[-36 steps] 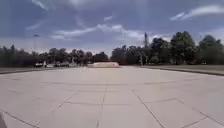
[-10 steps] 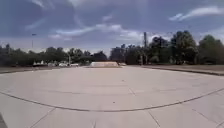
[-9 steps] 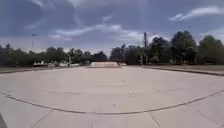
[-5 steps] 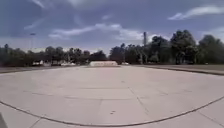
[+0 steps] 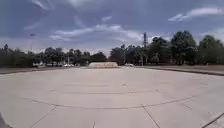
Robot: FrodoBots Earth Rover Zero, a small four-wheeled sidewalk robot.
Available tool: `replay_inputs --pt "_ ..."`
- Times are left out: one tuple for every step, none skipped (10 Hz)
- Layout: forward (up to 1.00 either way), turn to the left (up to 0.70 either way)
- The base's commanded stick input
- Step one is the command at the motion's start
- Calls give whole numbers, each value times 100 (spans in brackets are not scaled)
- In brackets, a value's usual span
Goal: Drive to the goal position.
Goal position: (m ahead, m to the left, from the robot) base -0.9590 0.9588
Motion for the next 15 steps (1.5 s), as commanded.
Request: replay_inputs --pt "70 0" --pt "70 0" --pt "70 0" --pt "70 0" --pt "70 0" --pt "70 0" --pt "70 0" --pt "70 0" --pt "70 0" --pt "70 0" --pt "70 0" --pt "70 0" --pt "70 2" --pt "70 4" --pt "70 7"
